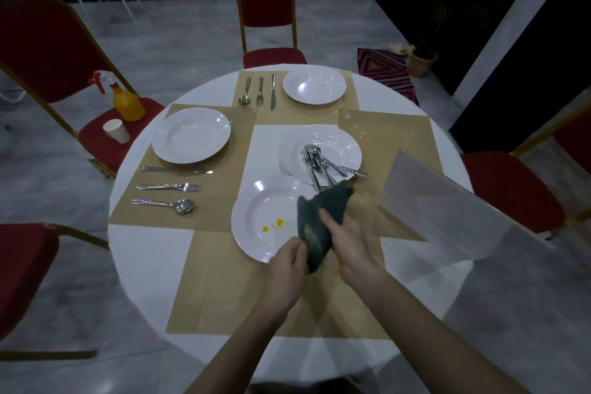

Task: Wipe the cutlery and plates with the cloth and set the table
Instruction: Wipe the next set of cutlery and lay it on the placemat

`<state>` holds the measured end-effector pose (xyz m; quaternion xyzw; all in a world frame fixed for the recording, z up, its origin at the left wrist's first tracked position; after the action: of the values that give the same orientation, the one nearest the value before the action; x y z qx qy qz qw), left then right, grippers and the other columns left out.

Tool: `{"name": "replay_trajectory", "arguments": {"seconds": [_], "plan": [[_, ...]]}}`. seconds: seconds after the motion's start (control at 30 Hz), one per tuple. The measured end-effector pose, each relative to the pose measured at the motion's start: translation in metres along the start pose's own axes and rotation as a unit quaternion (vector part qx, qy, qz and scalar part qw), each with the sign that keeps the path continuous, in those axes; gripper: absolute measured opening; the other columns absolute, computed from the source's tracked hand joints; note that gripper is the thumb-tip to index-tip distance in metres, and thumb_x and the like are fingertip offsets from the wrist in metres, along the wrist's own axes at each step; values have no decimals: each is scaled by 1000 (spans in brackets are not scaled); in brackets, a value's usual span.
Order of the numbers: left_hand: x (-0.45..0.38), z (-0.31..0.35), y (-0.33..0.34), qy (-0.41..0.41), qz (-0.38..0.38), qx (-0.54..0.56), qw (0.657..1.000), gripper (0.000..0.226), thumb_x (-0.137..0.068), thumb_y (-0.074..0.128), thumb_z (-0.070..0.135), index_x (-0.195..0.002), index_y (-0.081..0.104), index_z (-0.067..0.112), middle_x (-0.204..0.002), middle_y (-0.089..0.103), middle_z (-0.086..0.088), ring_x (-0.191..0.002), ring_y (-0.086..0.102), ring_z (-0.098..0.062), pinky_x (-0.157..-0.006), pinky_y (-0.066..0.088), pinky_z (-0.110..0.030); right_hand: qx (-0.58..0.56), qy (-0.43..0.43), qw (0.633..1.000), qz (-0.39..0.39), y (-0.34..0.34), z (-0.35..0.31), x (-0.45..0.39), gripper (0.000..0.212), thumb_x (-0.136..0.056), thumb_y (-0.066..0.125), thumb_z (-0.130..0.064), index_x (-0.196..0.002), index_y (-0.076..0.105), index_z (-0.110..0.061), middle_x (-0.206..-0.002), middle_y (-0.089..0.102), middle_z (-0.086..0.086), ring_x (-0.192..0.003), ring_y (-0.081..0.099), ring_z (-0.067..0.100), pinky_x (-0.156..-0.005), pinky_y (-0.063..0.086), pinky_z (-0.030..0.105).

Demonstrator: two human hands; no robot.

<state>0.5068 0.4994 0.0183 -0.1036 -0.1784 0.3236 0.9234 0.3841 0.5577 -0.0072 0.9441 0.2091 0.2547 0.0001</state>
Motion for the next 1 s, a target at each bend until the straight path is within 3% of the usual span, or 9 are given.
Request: {"name": "replay_trajectory", "arguments": {"seconds": [0.1, 0.17, 0.27, 0.43, 0.53, 0.63, 0.77, 0.93, 1.0], "plan": [[0, -2, 3, 8, -30, -5, 999, 29, -100, 39, 18, -73, 43, 9, -66, 42, 3, -63, 36, -12, -62, 33, -27, -14, 15, 1000, 9, -8, 7, -1, 21, -91, 66, -20, -105, 69, -6, -96, 75, 7, -85, 72, 19, -70, 55, 26], [6, -8, 3, 12, -58, -33, 998, 28, -99, 42, 20, -73, 48, 13, -63, 45, 8, -59, 39, -8, -59, 35, -20, -55, 40, 994, 81, -28, 0, -16, 25, -91, 66, -19, -110, 66, -2, -105, 72, 13, -93, 69, 26, -82, 56, 34], [13, -18, 4, 6, -66, -44, 997, 28, -99, 43, 21, -74, 50, 13, -62, 44, 9, -57, 39, -6, -57, 34, -17, -64, 43, 993, 91, -42, -2, -27, 36, -91, 65, -21, -123, 60, -4, -115, 68, 12, -104, 65, 28, -96, 51, 41], [13, -24, 9, -10, -59, -15, 998, 29, -101, 42, 21, -79, 49, 2, -62, 44, 6, -55, 38, -5, -52, 33, -17, 47, 17, 998, 31, -37, 17, -17, 29, -91, 66, -29, -112, 66, -9, -101, 73, 4, -92, 69, 19, -81, 55, 32], [18, -39, 9, -45, -77, -8, 996, 31, -101, 42, 23, -74, 51, 10, -58, 43, 7, -46, 34, -2, -45, 29, -13, 82, 25, 994, 65, -59, 28, -18, 28, -92, 64, -27, -112, 65, -8, -98, 71, 3, -88, 67, 17, -70, 51, 27], [26, -62, 5, -108, -72, 28, 991, 32, -101, 43, 24, -71, 52, 15, -56, 39, 5, -47, 32, -8, -43, 27, -18, 87, 52, 986, 131, -94, 42, -16, 30, -93, 62, -28, -113, 62, -6, -105, 68, 7, -92, 63, 22, -83, 52, 34], [36, -79, 9, -65, -47, -61, 995, 29, -101, 40, 20, -79, 55, 13, -60, 42, 7, -53, 38, -7, -52, 32, -20, 20, 107, 983, 146, -138, 56, -5, 35, -93, 62, -30, -118, 61, -4, -110, 66, 9, -102, 61, 28, -96, 50, 45], [41, -89, 31, -35, -14, -125, 991, 30, -102, 38, 15, -80, 58, 11, -65, 49, 5, -63, 48, -8, -62, 36, -18, -8, 113, 985, 127, -158, 64, 9, 33, -95, 60, -29, -118, 61, -6, -104, 68, 6, -97, 64, 23, -77, 53, 33], [43, -95, 37, -32, 17, -137, 990, 29, -102, 37, 14, -80, 56, 10, -71, 55, -1, -70, 52, -14, -65, 35, -21, -7, 115, 986, 119, -159, 66, 13, 35, -95, 59, -30, -120, 61, -6, -106, 68, 7, -98, 64, 23, -76, 53, 32]]}}
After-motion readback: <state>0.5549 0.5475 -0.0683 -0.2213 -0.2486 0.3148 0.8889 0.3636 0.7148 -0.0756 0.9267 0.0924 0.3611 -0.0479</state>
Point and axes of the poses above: each hand's wrist, its own x-axis away from the middle knuckle, its own y-axis out of the palm, z = x × y, the point moved 4 cm from there along -x, towards the middle knuckle
